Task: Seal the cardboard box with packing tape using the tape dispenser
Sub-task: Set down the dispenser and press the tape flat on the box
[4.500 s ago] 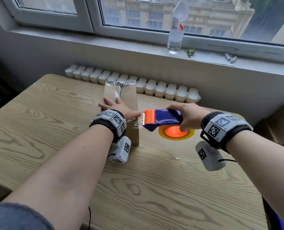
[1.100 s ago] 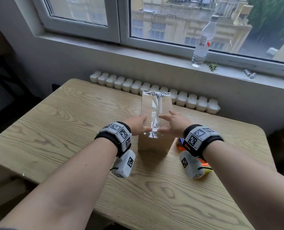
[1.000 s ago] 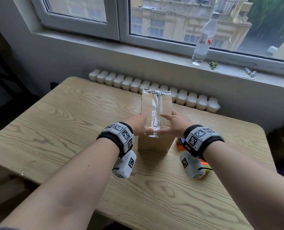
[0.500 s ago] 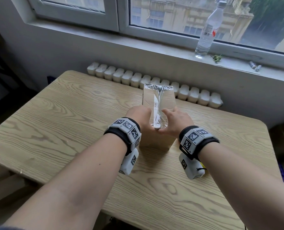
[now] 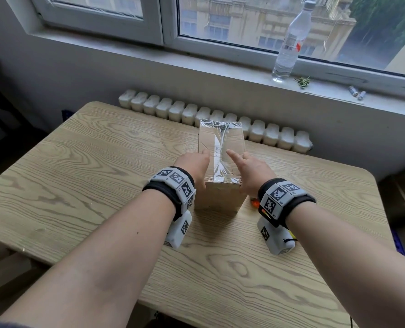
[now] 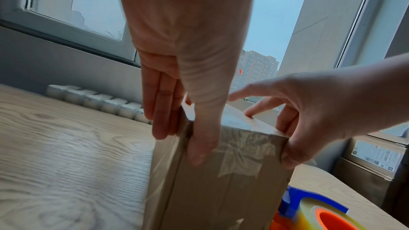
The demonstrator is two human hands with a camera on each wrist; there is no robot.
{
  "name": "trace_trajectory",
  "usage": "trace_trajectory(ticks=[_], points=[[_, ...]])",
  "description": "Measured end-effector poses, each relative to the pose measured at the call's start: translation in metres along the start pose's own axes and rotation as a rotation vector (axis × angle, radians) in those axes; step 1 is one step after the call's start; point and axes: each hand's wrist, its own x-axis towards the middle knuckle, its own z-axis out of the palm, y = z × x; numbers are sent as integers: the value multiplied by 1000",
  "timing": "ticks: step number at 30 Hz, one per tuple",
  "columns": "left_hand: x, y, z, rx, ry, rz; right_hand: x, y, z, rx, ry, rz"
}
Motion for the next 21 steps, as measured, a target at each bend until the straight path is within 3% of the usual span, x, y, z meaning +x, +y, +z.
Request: trace_trajectory(ticks=[12, 21], points=[[0, -3, 3, -48, -66, -13, 1, 0, -5, -68, -56, -10], [-1, -17, -15, -54, -252, 21, -10, 15, -28, -61, -228, -19]])
